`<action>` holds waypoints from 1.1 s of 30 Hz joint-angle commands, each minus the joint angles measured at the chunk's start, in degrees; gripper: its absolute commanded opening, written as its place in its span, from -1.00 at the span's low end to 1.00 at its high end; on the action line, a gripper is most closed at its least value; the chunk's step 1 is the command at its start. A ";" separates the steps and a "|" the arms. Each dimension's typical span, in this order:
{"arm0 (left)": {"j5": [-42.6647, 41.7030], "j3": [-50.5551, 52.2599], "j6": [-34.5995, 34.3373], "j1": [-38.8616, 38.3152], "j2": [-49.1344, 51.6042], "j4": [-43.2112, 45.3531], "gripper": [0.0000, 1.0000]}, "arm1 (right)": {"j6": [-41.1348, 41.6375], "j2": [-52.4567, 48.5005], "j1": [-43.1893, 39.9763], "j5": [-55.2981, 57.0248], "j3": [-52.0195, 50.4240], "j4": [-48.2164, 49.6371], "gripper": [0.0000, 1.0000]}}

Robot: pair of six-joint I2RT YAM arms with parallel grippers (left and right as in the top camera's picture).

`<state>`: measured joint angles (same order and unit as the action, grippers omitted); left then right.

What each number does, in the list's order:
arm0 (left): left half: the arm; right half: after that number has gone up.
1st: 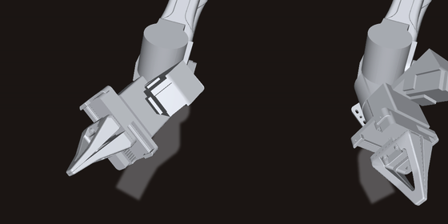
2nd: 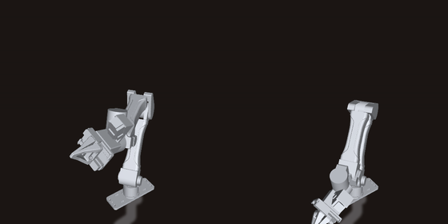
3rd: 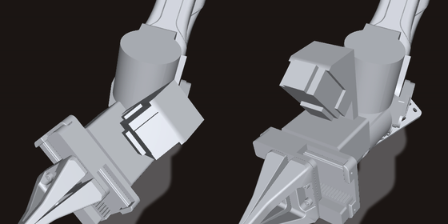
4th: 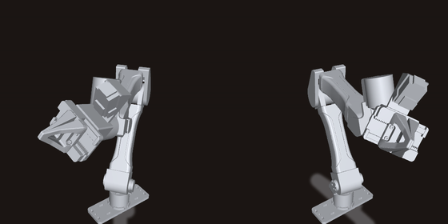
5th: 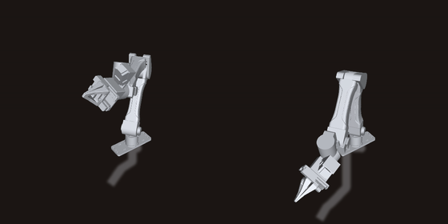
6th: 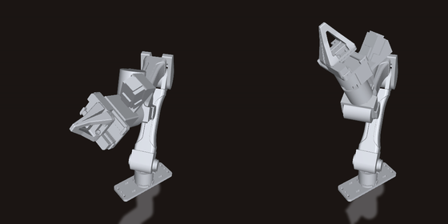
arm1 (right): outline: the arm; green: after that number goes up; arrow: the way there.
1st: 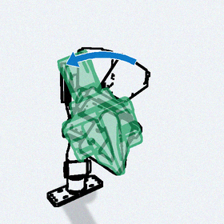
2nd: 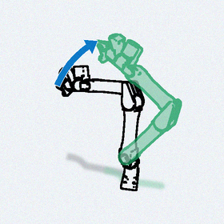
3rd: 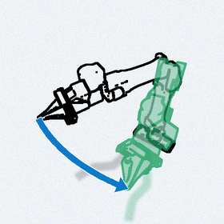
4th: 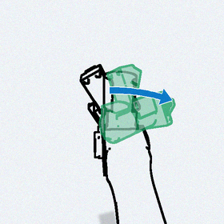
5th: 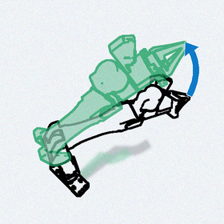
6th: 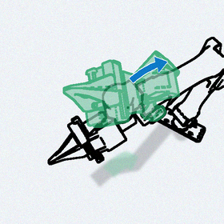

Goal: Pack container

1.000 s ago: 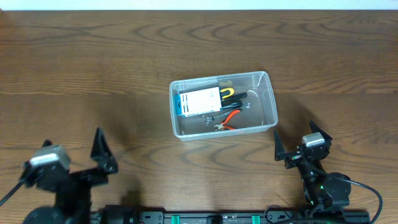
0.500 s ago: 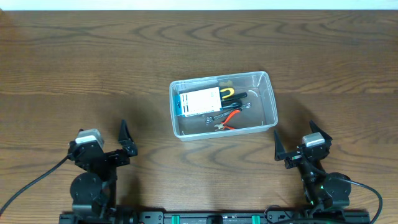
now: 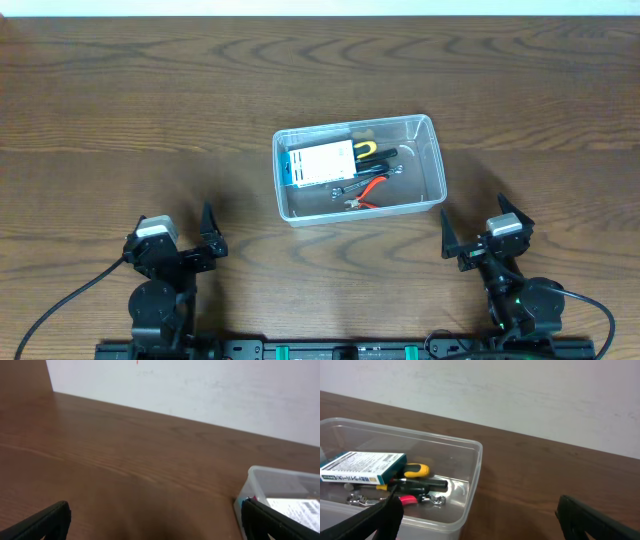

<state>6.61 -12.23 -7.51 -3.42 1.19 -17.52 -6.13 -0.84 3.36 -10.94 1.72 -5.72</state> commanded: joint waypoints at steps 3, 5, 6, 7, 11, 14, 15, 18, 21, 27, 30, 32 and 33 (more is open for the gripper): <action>-1.01 2.54 -0.33 0.24 -1.09 0.33 0.96 | -0.59 0.52 -0.07 -0.04 -0.33 0.13 0.99; -1.99 3.39 -0.35 0.24 -1.09 0.37 0.96 | -0.59 0.52 -0.07 -0.04 -0.33 0.13 0.99; -2.64 3.72 -0.33 0.24 -1.09 0.35 0.96 | -0.59 0.52 -0.07 -0.04 -0.33 0.13 0.99; -3.21 4.07 -0.33 0.24 -1.09 0.35 0.96 | -0.59 0.52 -0.07 -0.04 -0.33 0.13 0.98; -4.31 4.79 -0.31 0.24 -1.09 0.33 0.96 | -0.59 0.52 -0.07 -0.04 -0.33 0.13 0.98; -4.52 5.31 -0.31 0.24 -1.09 0.35 0.96 | -0.59 0.52 -0.07 -0.04 -0.33 0.13 0.98; -4.70 5.55 -0.28 0.24 -1.09 0.33 0.96 | -0.59 0.52 -0.07 -0.04 -0.33 0.13 0.98; -4.70 6.40 -0.26 0.24 -1.09 0.35 0.96 | -0.59 0.52 -0.07 -0.04 -0.33 0.13 0.99; -4.72 7.04 0.28 0.24 -1.09 0.61 0.96 | -0.59 0.52 -0.07 -0.04 -0.33 0.13 0.98; -4.70 7.10 4.94 0.24 -1.09 0.96 0.96 | -0.59 0.52 -0.04 -0.04 -0.33 0.13 0.98; -4.70 7.10 5.33 0.24 -1.09 0.96 0.96 | -0.59 0.52 -0.07 -0.04 -0.33 0.13 0.98; -4.74 7.10 5.31 0.24 -1.09 0.96 0.96 | -0.59 0.52 -0.07 -0.04 -0.33 0.13 0.99; -4.74 7.10 5.31 0.24 -1.09 0.96 0.96 | -0.59 0.52 -0.07 -0.04 -0.33 0.13 0.99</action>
<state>2.70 -6.55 -3.79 -3.42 0.58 -16.47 -6.13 -0.84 3.36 -10.94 1.72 -5.69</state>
